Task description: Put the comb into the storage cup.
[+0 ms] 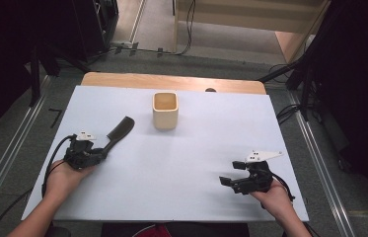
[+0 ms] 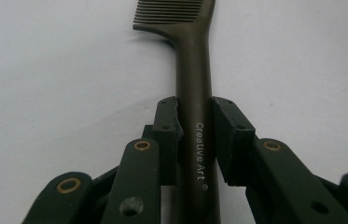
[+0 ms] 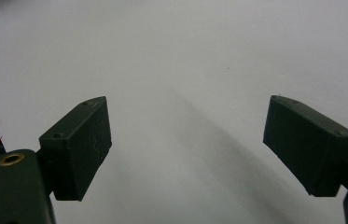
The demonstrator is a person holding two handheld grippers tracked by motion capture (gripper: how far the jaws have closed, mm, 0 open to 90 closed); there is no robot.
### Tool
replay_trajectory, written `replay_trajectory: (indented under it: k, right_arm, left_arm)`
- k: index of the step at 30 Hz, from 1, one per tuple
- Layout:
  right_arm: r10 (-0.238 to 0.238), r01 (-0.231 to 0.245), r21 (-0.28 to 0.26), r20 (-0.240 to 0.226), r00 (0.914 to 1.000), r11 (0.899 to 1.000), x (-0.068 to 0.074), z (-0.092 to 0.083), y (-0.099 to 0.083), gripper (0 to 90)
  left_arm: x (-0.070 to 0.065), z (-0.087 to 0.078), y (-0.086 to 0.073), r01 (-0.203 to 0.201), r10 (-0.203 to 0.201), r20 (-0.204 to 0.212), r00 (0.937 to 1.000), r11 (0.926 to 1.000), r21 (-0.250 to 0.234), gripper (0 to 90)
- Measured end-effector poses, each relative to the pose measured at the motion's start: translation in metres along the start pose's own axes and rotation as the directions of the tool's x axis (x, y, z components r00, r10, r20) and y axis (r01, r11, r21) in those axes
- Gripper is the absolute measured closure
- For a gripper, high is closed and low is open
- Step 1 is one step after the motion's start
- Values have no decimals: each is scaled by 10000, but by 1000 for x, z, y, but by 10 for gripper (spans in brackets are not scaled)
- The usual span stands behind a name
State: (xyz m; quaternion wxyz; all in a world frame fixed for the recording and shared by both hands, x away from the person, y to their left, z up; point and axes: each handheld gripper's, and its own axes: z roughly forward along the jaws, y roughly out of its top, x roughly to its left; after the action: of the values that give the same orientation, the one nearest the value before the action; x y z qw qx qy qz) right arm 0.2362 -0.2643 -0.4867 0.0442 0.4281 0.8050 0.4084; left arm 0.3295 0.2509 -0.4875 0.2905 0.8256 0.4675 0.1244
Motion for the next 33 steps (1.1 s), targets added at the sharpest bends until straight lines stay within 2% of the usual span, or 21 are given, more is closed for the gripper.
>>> replay_trajectory:
  k: [3, 7, 11, 17, 21, 22, 23, 24, 26, 27, 28, 29, 33]
  right_arm:
    - [-26, 26, 13, -12, 10000, 10000, 0, 0, 0, 135]
    - [-4, 4, 19, -11, 10000, 10000, 0, 0, 0, 136]
    - [24, -24, 1, 2, 10000, 10000, -1, 0, 0, 135]
    - [38, -38, 0, -7, 10000, 10000, 0, 0, 0, 136]
    - [72, -72, -4, -29, 10000, 10000, -1, -1, 0, 136]
    - [72, -72, -4, -29, 10000, 10000, -1, -1, 0, 136]
    - [80, -80, -17, -56, 10000, 10000, 0, -1, 1, 135]
    - [80, -80, -17, -56, 10000, 10000, 0, -1, 1, 135]
    - [81, -81, -5, -75, 9999, 10000, 0, -1, 1, 135]
    - [78, -78, -23, -97, 9999, 10000, 1, -1, 2, 135]
    - [78, -78, -23, -97, 9999, 10000, 1, -1, 2, 135]
    - [150, -151, -71, -120, 9998, 9999, 1, -1, 2, 135]
    - [165, -168, -200, -128, 9998, 9997, 2, -2, 3, 135]
  left_arm:
    - [5, -1, 1, 372, -372, 332, 9988, 9993, 18, 732]
    - [8, -1, 2, 556, -557, 525, 9971, 9984, 31, 734]
    - [12, -3, 3, 989, -985, 969, 9904, 9951, 9, 734]
    - [12, -6, 5, 1127, -1107, 1235, 9861, 9936, -93, 734]
    - [13, -10, 7, 1373, -1301, 1620, 9782, 9899, -341, 734]
    - [13, -10, 7, 1373, -1301, 1620, 9782, 9899, -341, 734]
    - [13, -13, 8, 1521, -1417, 1770, 9740, 9872, -470, 734]
    - [13, -13, 8, 1521, -1417, 1770, 9740, 9872, -470, 735]
    - [14, -17, 9, 1664, -1510, 1934, 9694, 9838, -661, 734]
    - [15, -20, 10, 1830, -1618, 2140, 9633, 9796, -831, 734]
    - [15, -20, 10, 1830, -1618, 2140, 9633, 9796, -831, 734]
    - [15, -23, 11, 1923, -1655, 2348, 9578, 9767, -959, 734]
    - [13, -27, 14, 1976, -1623, 2532, 9537, 9728, -1206, 734]
